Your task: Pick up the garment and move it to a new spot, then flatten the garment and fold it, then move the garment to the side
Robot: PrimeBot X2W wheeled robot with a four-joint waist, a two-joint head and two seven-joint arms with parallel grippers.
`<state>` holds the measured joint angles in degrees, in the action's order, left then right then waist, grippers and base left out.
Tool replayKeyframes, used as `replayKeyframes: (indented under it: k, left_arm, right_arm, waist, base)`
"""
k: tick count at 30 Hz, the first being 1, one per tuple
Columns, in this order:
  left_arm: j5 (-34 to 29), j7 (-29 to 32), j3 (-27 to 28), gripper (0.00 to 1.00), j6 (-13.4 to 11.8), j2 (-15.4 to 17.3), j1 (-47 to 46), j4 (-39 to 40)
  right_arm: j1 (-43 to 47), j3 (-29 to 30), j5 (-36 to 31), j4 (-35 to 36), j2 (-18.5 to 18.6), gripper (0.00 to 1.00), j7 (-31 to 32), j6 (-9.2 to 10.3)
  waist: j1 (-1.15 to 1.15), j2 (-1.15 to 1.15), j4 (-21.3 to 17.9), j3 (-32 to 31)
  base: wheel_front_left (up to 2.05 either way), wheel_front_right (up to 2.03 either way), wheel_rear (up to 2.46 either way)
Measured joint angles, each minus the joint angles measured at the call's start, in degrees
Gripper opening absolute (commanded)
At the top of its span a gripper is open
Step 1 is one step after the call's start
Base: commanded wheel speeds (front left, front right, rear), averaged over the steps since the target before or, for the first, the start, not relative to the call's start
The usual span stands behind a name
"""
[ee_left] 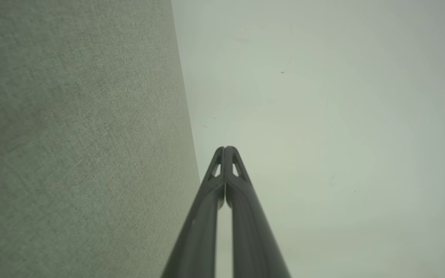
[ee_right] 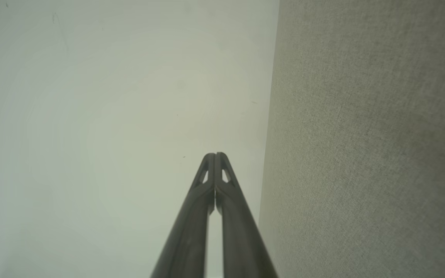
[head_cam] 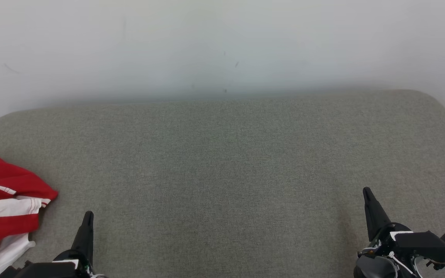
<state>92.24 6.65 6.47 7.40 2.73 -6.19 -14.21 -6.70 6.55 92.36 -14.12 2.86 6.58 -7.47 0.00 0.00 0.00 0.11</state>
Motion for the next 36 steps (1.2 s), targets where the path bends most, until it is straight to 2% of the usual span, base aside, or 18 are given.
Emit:
replayKeyframes:
  k: [36]
  left_arm:
    - [0.0,0.0,0.0,0.00,0.0,0.0,0.0,0.0]
  right_arm:
    - [0.0,0.0,0.0,0.0,0.0,0.00,0.0,0.00]
  waist:
    - [0.00,0.00,0.0,0.0]
  base:
    - [0.00,0.00,0.00]
